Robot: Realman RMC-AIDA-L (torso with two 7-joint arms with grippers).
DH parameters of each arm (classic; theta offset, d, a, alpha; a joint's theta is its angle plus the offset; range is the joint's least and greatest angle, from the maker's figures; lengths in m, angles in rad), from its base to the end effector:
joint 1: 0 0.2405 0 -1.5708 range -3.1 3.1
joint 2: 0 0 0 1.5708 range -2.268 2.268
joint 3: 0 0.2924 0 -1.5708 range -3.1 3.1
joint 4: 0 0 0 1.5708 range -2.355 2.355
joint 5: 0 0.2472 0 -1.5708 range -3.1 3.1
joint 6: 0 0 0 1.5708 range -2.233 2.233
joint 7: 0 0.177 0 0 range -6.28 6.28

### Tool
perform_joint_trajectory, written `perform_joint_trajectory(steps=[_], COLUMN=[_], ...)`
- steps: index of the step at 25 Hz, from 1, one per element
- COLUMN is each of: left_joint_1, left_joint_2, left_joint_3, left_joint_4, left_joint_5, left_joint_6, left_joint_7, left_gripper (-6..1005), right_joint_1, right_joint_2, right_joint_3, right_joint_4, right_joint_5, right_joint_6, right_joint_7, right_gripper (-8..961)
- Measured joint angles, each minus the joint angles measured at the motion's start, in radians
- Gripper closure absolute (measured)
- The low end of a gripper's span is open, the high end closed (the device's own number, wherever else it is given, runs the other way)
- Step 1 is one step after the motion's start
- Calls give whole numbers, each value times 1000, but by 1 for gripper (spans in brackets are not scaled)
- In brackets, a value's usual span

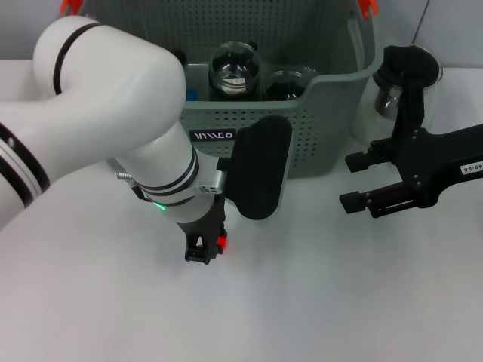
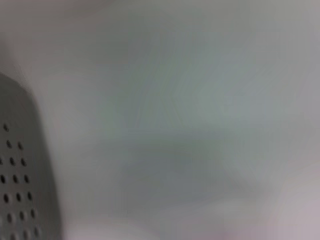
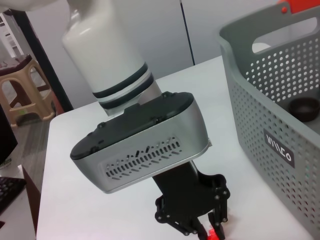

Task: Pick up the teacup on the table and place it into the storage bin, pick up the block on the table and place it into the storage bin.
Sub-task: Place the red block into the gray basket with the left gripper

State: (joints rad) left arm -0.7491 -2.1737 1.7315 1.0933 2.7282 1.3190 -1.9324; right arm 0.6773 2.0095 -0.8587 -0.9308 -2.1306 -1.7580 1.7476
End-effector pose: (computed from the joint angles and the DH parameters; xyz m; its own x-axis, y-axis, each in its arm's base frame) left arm -0.1827 0.4063 -0.1608 0.7764 -0.2084 -0.5948 -0.2799 -0.9596 -0.0290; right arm 0.2214 0.4150 -0.0015 0.9144 -0.3347 -0.2277 -0.3438 -0.9390 -0.0002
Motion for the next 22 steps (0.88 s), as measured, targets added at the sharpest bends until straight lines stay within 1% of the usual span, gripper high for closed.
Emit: perform_joint_trajectory(steps=[6,8,10,13,18,20,22], left_joint_1=[-2,2,8,37,92,100,93], left_joint_2=[0,0,0,0,2,3,4], left_joint_3=[-21,-55,-86,-174,-305,-413,-514], left_joint_4=[44,102,137,231,354,405,428], left_joint_5=[-17,-47,-63,-118,-218,-277,-313], left_joint_6=[58,121,150,207,266,311,338], left_joint_7=[1,5,6,6,7,-12,-41], left_gripper=[830,831,831,831,831,831,831], right_joint_1=[-3,-4,-5,-5,-4,-4,-4], right_joint_2=[0,0,0,-2,-7,-8,-9], right_joint_3=[4,4,4,5,18,18,18], right_joint_4=[0,0,1,3,7,7,7], right_joint_5=[0,0,0,0,0,0,0], right_joint_6=[-2,-2,-2,-2,-4,-9,-14], right_joint_7=[-3,-3,-4,-10,-16,-16,-15], right_gripper=[136,135,134,134,135,135,135])
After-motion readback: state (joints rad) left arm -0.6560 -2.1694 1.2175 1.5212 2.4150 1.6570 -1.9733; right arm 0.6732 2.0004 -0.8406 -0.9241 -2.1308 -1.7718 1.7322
